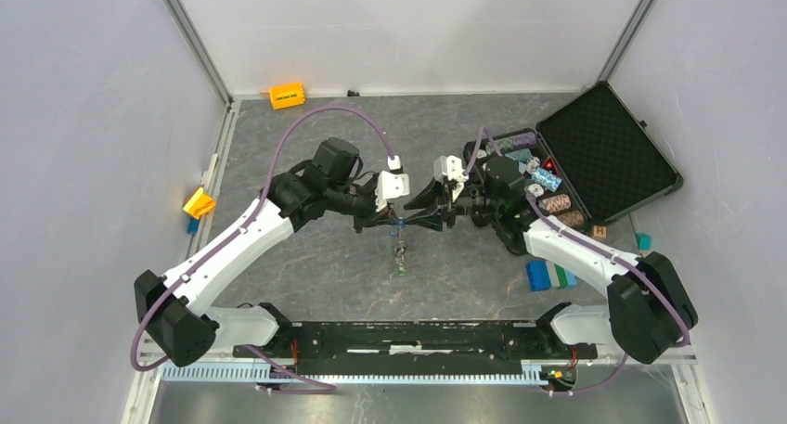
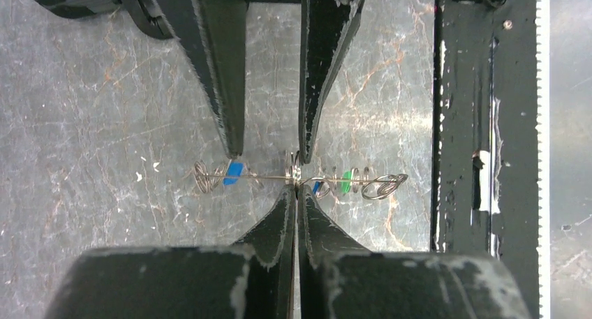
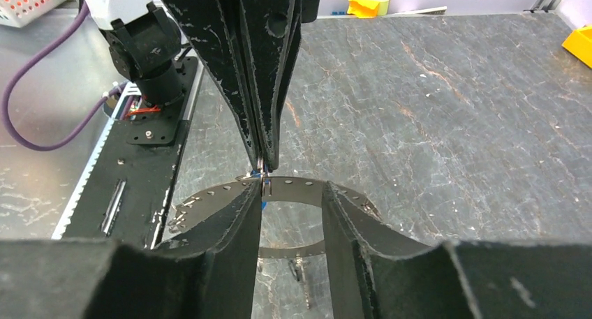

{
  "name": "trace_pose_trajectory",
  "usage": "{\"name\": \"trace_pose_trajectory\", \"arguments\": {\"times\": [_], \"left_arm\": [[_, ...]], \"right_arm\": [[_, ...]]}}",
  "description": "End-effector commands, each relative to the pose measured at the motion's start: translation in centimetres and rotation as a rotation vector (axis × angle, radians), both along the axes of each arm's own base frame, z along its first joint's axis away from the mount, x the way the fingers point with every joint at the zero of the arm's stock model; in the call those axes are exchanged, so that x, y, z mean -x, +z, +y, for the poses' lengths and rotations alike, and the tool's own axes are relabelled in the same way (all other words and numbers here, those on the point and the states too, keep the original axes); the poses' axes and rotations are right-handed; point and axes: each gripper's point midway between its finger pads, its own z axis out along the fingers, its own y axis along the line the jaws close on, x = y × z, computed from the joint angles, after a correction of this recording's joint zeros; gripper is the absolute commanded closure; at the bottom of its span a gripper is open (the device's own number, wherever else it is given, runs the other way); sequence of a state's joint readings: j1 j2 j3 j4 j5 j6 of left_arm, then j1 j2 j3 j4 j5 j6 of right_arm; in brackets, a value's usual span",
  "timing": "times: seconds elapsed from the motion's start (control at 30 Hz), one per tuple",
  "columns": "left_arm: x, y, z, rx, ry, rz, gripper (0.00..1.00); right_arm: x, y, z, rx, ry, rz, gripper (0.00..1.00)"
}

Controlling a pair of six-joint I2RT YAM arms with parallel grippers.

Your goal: Put the keys on the keyring

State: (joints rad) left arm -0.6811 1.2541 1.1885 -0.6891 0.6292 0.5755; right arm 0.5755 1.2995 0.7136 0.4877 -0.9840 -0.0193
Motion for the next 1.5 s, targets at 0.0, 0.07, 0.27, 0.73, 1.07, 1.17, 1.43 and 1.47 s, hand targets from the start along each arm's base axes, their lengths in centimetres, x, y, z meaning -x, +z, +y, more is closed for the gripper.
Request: {"name": "trace_pose_trajectory", "arguments": {"times": [0.0,0.07,0.27,0.73,1.07,1.17,1.43,1.47], "left_arm": [[-0.6,1.7,0.1,-0.026,-0.019,-0.098,0.98],[-0.7,1.6,0.4,-0.048,-0.011,-0.103,0.98],[-0.6,1.5,0.3,-0.073,-0.004,-0.121,0.98],[-0.4,0.7,-0.3,-0.096,-0.021,-0.114,0.98],[-0.4,0.4,-0.4,-0.102,-0.027,-0.11,0.98],[-0.3,0.4,-0.5,-0.102,-0.028,-0.108,0.98],[-0.2,0.2,-0.5,-0.105,-0.031,-0.105,0.98],[-0.2,0.2,-0.4,-0.104,-0.03,-0.105,0.98]], "right_arm": [[-0.2,1.8,0.2,0.017,0.033,-0.092,0.56],[0.0,1.8,0.2,0.035,0.046,-0.111,0.56],[1.0,1.4,0.7,0.039,0.076,-0.111,0.55],[1.8,1.1,1.8,0.028,0.113,-0.076,0.7],[1.9,1.0,2.0,0.026,0.119,-0.064,0.75],[1.9,0.9,2.1,0.026,0.119,-0.06,0.75],[1.7,1.0,2.2,0.026,0.109,-0.058,0.96],[1.6,0.9,2.2,0.028,0.104,-0.057,0.98]]}}
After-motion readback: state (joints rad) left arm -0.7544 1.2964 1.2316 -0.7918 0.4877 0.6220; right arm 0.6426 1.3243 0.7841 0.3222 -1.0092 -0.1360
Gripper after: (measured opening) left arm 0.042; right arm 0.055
